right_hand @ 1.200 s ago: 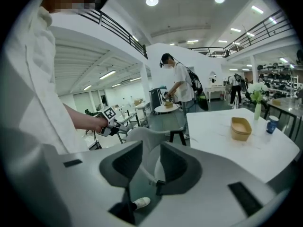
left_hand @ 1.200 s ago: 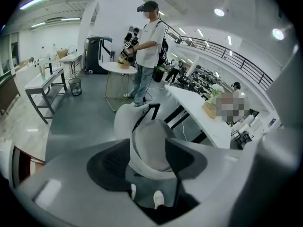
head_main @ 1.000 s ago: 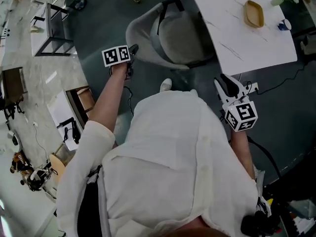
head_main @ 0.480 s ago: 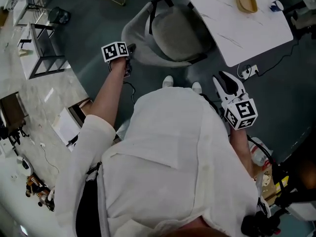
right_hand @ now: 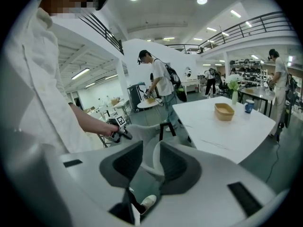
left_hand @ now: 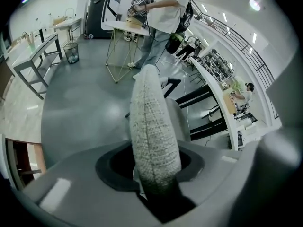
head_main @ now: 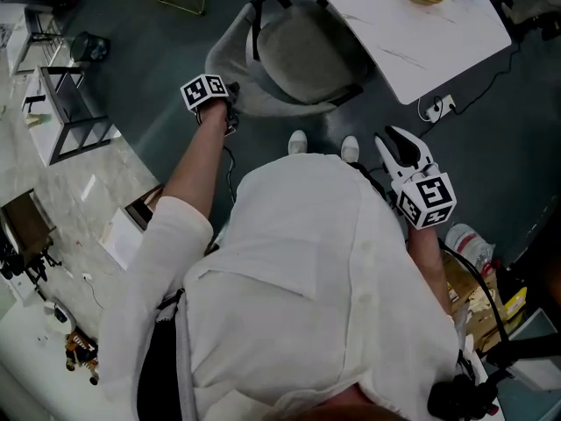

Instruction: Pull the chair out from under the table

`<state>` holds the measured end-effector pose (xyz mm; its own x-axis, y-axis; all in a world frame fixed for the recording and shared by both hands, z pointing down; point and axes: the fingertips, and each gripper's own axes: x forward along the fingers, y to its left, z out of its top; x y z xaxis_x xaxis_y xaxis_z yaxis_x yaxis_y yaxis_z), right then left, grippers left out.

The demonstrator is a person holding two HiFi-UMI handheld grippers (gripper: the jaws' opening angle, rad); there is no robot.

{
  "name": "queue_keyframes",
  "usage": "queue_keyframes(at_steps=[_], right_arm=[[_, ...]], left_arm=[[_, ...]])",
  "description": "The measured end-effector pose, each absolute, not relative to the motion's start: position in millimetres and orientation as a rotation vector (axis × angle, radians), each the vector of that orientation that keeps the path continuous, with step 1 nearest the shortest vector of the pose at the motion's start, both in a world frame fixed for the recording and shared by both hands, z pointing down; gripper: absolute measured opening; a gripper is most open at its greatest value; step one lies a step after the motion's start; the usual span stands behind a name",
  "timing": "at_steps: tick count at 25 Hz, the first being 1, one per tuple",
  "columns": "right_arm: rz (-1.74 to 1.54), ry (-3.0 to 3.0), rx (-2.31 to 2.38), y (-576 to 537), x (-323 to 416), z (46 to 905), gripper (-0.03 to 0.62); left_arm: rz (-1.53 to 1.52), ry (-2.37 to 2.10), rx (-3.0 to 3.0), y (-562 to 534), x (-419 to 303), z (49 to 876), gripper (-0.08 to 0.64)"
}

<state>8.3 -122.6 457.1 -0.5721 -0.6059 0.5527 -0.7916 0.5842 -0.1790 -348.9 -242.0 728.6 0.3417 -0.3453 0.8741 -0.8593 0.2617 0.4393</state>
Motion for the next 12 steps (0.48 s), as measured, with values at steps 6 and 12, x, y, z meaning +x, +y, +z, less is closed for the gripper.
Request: queue_keyframes(at_steps=[6, 12], right_arm=[[0.594, -2.366, 1.139, -119.2, 11.4, 460.3, 0.11], [0.591, -2.376, 1.13, -122.0, 7.9, 459.5, 0.109]], left_arm=[[0.513, -1.239, 1.294, -242.3, -348.1, 732.6, 0.128], [0.51, -1.271, 1.267, -241.5, -349.5, 731.7, 0.1]])
